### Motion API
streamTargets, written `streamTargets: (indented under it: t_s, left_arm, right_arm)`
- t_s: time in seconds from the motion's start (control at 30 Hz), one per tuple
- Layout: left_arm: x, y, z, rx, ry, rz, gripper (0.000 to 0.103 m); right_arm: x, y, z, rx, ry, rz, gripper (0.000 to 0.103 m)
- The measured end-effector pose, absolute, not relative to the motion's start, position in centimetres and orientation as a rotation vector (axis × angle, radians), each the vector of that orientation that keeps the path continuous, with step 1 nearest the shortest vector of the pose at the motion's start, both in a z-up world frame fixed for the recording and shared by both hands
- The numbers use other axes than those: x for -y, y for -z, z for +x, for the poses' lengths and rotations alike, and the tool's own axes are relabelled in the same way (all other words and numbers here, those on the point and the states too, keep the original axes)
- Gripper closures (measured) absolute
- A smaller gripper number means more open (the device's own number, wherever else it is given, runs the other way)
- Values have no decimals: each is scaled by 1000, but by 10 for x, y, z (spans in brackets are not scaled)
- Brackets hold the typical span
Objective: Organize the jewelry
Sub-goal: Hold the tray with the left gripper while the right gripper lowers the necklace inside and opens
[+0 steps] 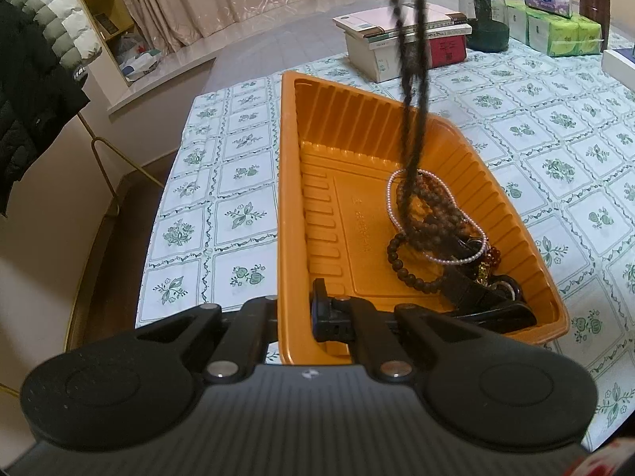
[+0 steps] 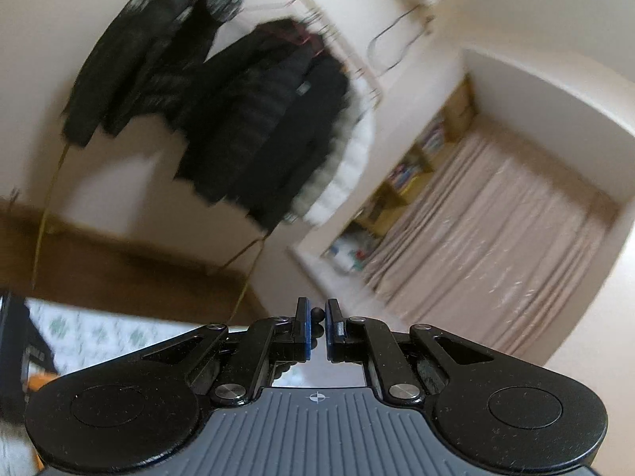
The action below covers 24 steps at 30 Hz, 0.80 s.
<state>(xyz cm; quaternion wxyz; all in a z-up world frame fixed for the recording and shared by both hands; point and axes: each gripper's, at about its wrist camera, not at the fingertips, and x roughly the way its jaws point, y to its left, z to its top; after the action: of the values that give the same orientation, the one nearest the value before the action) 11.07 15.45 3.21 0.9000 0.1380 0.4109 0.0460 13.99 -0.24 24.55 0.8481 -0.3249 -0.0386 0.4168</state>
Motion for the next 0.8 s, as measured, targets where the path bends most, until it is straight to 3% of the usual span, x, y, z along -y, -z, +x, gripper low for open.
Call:
streamTargets:
  t_s: [0.43,0.8]
  left_arm:
    - [-158,-29,112,-851,-97,274,100]
    - [-159,-27,112,-855,-100,274,100]
  right_arm:
    - [-40,-149,140,-148,-1158,-945,96]
    - [-45,-98,169,-289,-1118,-962,96]
